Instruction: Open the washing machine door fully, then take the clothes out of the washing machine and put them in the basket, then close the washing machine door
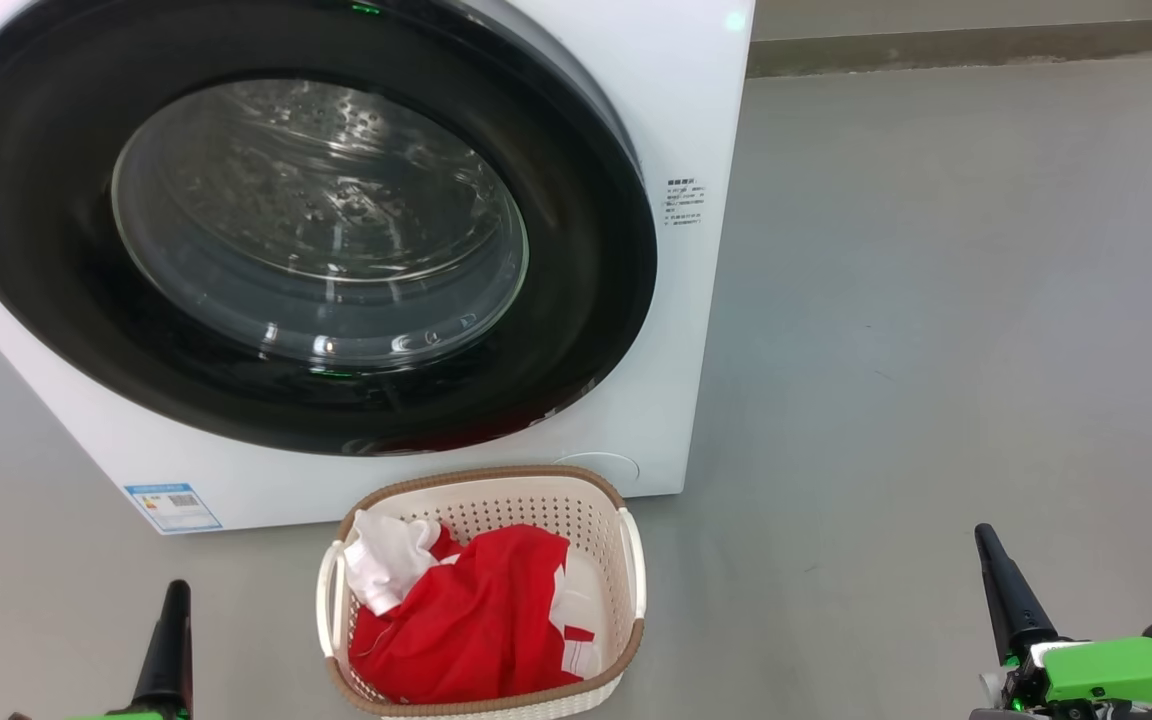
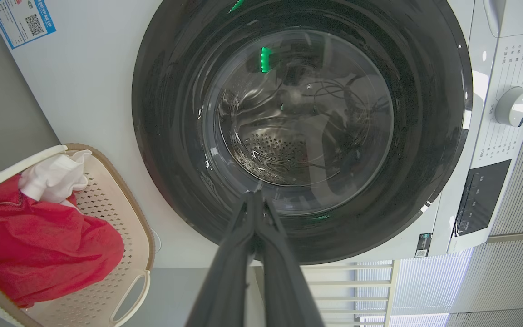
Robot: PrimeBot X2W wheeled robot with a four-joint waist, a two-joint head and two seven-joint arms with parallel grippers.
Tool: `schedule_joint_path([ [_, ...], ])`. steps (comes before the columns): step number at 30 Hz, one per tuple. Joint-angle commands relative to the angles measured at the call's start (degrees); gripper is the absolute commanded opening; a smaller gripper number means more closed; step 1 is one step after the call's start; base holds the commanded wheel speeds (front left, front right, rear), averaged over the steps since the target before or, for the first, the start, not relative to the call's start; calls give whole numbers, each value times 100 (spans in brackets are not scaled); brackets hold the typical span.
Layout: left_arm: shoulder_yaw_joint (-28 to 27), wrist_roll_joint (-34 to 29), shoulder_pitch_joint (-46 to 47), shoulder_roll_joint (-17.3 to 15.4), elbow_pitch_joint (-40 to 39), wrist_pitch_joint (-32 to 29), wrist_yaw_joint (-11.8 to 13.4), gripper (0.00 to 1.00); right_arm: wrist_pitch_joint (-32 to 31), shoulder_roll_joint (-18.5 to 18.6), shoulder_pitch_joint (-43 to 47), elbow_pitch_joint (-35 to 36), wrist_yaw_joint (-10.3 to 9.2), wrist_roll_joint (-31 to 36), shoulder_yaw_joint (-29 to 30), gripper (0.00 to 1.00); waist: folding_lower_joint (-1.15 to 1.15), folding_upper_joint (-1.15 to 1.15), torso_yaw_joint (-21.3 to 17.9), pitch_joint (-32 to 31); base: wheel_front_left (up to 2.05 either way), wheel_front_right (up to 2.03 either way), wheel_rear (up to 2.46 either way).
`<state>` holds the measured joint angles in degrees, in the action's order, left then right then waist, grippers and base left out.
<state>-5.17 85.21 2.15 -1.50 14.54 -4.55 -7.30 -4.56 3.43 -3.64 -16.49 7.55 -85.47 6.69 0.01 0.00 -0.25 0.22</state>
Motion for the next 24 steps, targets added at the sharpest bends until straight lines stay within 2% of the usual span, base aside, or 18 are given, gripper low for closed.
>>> schedule_joint_path([
  [1, -139, 174, 311, -126, -96, -60, -18, 0, -56, -10, -235, 189, -6, -180, -66, 0, 0, 0, 4, -1, 0, 0, 0],
  [10, -137, 681, 402, -137, -51, -191, -19, 0, -191, -54, -254, 245, -6, -654, -15, 0, 0, 0, 25, -4, 0, 0, 0],
  [24, -136, 695, 404, -138, -50, -194, -19, 0, -194, -56, -255, 246, -6, -668, -14, 0, -1, 0, 25, -4, 0, 0, 0],
])
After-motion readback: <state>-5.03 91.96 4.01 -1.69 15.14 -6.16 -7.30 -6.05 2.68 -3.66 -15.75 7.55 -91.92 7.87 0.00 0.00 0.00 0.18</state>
